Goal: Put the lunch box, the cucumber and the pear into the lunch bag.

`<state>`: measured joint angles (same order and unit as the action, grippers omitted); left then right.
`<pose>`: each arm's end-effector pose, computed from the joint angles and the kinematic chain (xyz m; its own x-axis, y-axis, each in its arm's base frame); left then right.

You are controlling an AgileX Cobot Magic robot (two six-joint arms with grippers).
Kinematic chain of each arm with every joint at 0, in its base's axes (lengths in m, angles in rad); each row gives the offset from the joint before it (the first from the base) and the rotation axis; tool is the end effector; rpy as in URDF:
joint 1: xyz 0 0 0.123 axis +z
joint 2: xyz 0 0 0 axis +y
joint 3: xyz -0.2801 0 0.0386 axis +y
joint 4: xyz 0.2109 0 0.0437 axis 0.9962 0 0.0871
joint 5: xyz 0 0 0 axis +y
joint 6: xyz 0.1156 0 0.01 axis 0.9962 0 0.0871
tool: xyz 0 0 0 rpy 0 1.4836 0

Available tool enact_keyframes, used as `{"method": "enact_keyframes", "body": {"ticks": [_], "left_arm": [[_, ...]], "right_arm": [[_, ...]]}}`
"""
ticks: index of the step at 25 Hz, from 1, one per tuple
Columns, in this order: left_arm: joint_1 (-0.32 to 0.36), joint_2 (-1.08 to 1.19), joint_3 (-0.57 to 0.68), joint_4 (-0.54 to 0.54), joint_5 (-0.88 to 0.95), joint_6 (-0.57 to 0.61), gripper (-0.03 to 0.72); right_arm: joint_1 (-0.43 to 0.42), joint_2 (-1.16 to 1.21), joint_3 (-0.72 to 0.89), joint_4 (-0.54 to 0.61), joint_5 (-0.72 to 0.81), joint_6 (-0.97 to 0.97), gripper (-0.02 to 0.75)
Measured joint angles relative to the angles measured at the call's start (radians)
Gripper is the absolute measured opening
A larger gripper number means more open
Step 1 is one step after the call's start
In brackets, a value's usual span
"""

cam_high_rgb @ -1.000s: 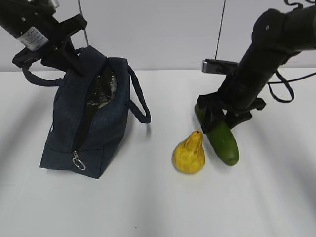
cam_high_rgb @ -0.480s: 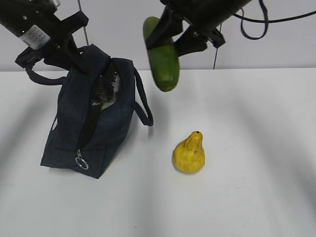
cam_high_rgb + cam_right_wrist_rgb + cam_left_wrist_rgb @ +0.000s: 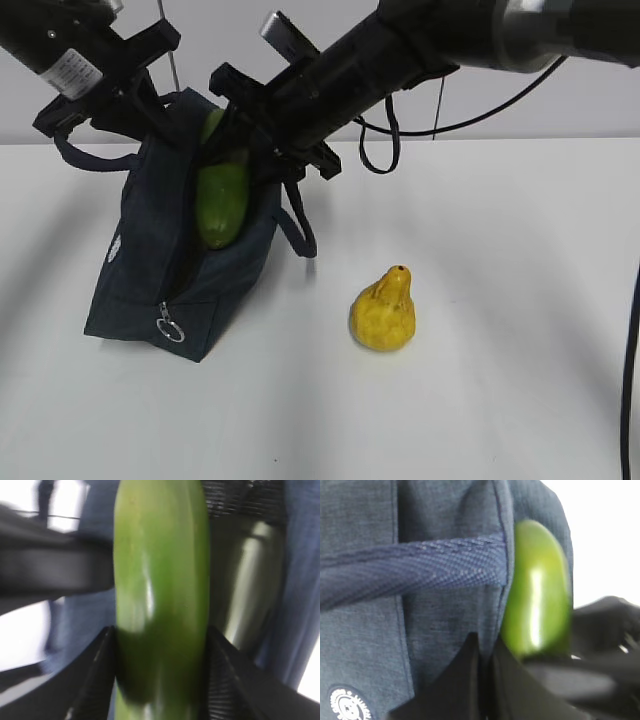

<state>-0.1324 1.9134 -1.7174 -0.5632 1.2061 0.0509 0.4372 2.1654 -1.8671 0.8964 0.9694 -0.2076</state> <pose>0.3660 -0.1071 0.2800 -0.9742 -0.0187 -0.2251 0.1039 0.8479 -0.5200 0.3804 0.2603 0.2410 -0.9395 -0.1038 -0.3264 -0.3166 0.6271 0.7118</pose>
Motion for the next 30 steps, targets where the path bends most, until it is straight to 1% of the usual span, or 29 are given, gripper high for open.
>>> {"method": "enact_keyframes", "body": {"ticks": [7,10,13,15,17,20,23,25,26,27,30], "left_arm": [[0.000,0.000,0.000,-0.013,0.000,0.000,0.002],[0.000,0.000,0.000,-0.014,0.000,0.000,0.002],[0.000,0.000,0.000,-0.014,0.000,0.000,0.002],[0.000,0.000,0.000,-0.014,0.000,0.000,0.002],[0.000,0.000,0.000,-0.009,0.001,0.000,0.002],[0.000,0.000,0.000,-0.004,0.001,0.000,0.002],[0.000,0.000,0.000,0.001,0.001,0.000,0.002],[0.000,0.000,0.000,0.001,0.001,0.000,0.002],[0.000,0.000,0.000,0.001,0.001,0.000,0.002],[0.000,0.000,0.000,0.001,0.001,0.000,0.002],[0.000,0.000,0.000,0.001,0.001,0.000,0.002]], "right_arm": [[0.004,0.054,0.000,-0.007,-0.076,0.059,0.367],[0.008,0.054,-0.002,-0.007,-0.078,0.055,0.419],[0.006,0.054,-0.017,-0.011,-0.039,0.030,0.529],[0.004,0.055,-0.043,-0.022,0.003,0.018,0.562],[0.002,0.055,-0.083,-0.047,0.052,0.013,0.572],[0.002,0.057,-0.166,-0.127,0.141,0.013,0.576],[0.002,0.057,-0.264,-0.258,0.235,0.041,0.577],[0.002,0.055,-0.318,-0.373,0.251,0.076,0.577],[0.002,0.038,-0.327,-0.472,0.257,0.111,0.577],[0.002,0.038,-0.327,-0.472,0.257,0.111,0.577],[0.000,-0.002,-0.320,-0.604,0.264,0.138,0.577]]}}
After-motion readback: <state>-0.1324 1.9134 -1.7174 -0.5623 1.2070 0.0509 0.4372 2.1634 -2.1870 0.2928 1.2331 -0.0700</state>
